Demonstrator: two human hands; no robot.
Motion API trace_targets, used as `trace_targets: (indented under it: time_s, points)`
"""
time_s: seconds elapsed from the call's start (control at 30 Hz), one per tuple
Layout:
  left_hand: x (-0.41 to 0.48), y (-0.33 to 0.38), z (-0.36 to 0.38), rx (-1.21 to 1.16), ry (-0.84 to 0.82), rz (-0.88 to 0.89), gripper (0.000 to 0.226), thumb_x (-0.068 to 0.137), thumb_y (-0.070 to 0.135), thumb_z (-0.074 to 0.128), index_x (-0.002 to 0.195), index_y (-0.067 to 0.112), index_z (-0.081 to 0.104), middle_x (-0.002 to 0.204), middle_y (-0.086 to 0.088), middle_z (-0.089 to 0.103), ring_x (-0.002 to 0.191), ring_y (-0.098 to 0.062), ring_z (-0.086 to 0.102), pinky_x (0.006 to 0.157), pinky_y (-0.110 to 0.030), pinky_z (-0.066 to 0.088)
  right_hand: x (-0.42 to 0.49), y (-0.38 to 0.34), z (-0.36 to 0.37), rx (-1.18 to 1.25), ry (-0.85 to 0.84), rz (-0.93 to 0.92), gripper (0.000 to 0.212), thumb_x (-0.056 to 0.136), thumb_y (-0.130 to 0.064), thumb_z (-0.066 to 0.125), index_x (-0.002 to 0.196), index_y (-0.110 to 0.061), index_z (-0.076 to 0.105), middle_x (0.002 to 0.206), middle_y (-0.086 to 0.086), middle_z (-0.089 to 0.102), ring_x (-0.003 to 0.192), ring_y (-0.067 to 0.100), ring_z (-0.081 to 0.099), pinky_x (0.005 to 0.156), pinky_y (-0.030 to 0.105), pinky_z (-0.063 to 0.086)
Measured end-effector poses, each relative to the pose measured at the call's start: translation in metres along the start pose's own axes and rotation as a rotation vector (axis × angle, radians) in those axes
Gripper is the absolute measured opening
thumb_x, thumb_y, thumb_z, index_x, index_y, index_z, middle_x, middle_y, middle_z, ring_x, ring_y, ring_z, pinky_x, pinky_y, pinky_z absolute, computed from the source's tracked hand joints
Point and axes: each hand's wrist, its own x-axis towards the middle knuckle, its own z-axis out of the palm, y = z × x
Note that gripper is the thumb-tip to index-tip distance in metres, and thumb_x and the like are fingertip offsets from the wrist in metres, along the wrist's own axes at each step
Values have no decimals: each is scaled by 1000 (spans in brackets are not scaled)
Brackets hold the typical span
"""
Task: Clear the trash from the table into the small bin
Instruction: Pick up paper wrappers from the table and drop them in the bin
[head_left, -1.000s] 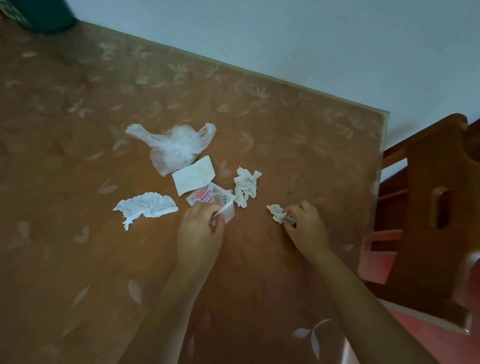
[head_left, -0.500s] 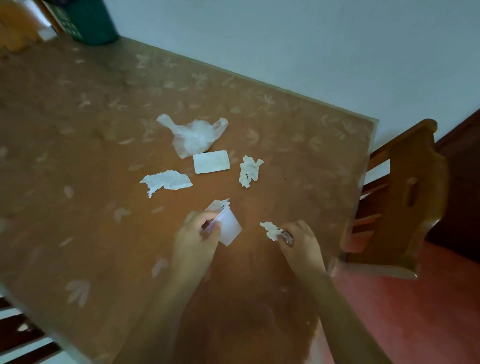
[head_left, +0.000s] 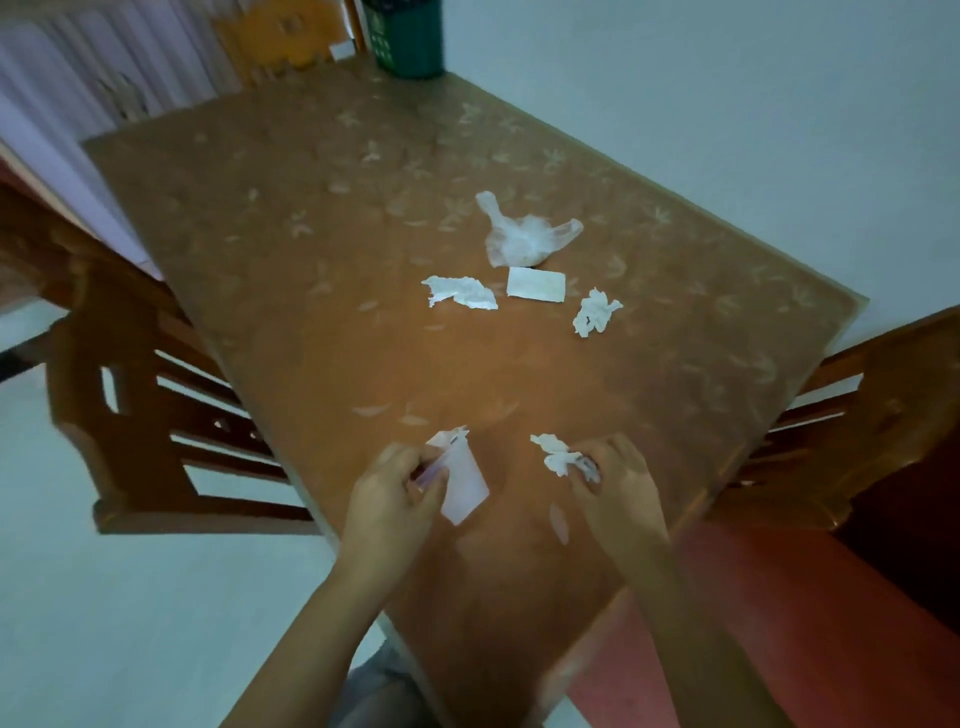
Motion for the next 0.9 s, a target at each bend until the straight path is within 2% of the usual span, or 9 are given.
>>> trace_targets:
  time_s: [0.1,0.27,0.33,0.4,0.53,0.67,0.73,0.83,0.9]
  points:
    - [-21,-2,-14,1,34,-20,15,82,6,63,76,19,59,72,16,51,69,-15,49,59,-7,34,-14,-18,6,-21,-58,-44,13,75,-3,65,87,-7,62,88,10,57,79,26,54,64,29,37]
    - [-43,-13,-49,-22,83,35,7,82,3,62,86,8,65,80,4,55,71,-14,50,59,-9,34,-25,-61,12,-61,-49,-138,15,72,-1,69,86,-6,64,82,12,57,75,27,54,63,30,39]
    - [-53,-24,-70,-47,108,20,6,84,6,61,88,10,65,79,9,52,66,-10,50,57,-10,36,-30,-85,17,-67,-31,-181,15,73,-1,68,87,-5,64,82,12,57,75,26,53,62,27,38]
    - [-66,-38,-96,-65,138,2,6,84,8,61,88,12,64,78,14,52,67,-6,51,57,-5,36,-38,-114,26,-64,-36,-217,13,76,-4,66,89,-7,64,85,10,56,78,23,52,60,22,34]
    - [-98,-78,-159,-142,177,-2,9,83,6,62,85,13,66,83,4,62,80,-3,51,61,-4,34,-63,-176,63,-64,-51,-272,10,78,-5,64,88,-5,64,83,14,57,79,28,52,62,23,30]
    - [-132,-129,-229,-186,233,-2,13,81,5,62,83,18,65,82,5,63,78,-7,53,61,-4,37,-99,-239,108,1,-92,-276,10,78,-7,63,88,-8,63,85,7,54,79,24,52,57,24,32]
    - [-145,-158,-260,-215,283,-42,15,80,4,62,82,19,65,82,7,63,75,-8,54,58,-7,38,-109,-269,128,5,-79,-316,13,77,-5,65,90,-7,63,87,10,56,79,25,53,60,23,35]
    - [-161,-203,-299,-237,364,-128,17,80,3,62,80,20,66,79,11,62,73,-2,53,57,-9,36,-113,-315,153,-18,-57,-381,16,76,-4,67,91,-5,63,90,15,59,81,26,55,64,24,37]
    - [-170,-228,-319,-248,416,-186,23,81,4,62,77,27,63,77,11,62,72,0,53,57,-8,36,-114,-346,172,10,-81,-434,15,75,-2,66,89,-6,63,88,14,59,79,23,53,66,22,34]
